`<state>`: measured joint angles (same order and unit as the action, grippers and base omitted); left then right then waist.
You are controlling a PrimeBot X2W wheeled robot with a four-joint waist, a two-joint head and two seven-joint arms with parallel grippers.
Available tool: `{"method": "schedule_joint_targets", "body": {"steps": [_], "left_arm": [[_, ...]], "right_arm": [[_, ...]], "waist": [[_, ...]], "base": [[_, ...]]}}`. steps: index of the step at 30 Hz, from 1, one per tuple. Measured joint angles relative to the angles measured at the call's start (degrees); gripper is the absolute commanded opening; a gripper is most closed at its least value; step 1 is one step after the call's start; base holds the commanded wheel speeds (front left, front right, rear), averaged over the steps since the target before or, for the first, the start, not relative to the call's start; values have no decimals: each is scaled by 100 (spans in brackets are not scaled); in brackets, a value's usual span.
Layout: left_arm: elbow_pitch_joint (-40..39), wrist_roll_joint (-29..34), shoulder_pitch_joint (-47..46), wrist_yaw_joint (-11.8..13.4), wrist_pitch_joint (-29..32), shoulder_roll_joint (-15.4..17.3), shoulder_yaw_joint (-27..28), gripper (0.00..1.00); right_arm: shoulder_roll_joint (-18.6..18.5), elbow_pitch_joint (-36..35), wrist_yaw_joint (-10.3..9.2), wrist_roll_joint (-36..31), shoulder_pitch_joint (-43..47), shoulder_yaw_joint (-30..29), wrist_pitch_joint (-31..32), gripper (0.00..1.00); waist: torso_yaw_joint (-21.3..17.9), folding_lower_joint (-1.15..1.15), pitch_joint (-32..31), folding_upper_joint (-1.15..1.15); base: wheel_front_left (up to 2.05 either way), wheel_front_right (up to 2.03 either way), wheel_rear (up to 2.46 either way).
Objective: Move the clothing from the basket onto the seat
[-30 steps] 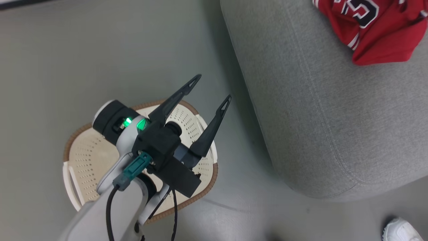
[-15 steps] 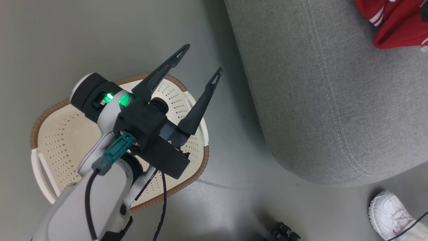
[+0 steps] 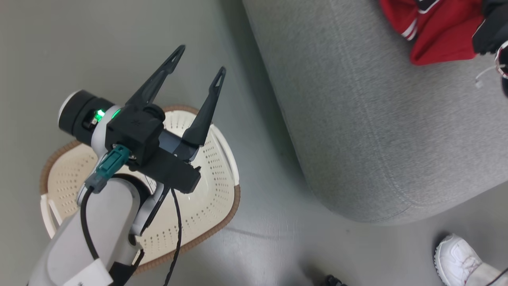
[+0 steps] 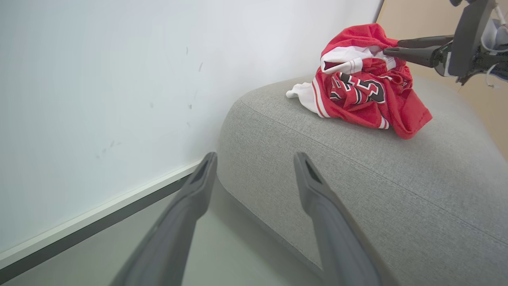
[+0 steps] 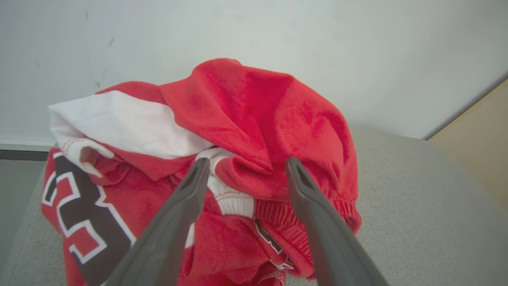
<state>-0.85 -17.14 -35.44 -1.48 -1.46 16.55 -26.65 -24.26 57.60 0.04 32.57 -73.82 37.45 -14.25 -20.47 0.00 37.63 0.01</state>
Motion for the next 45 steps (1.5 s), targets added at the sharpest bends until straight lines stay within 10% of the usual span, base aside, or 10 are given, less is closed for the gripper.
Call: {"method": "schedule_joint_targets", "body": {"steps": [24, 45], "left_arm": [[1247, -501, 1221, 561, -983, -347, 703, 100], [1507, -791, 3280, 797, -1250, -359, 1413, 100]], "right_arm": [[417, -1114, -11, -57, 2062, 11, -20, 100], [958, -2705, -579, -207, 4482, 1, -29, 100]], "waist": [[470, -2, -1742, -1], [1326, -1, -3363, -1]], "base": [[0, 0, 0], [0, 0, 0]]}}
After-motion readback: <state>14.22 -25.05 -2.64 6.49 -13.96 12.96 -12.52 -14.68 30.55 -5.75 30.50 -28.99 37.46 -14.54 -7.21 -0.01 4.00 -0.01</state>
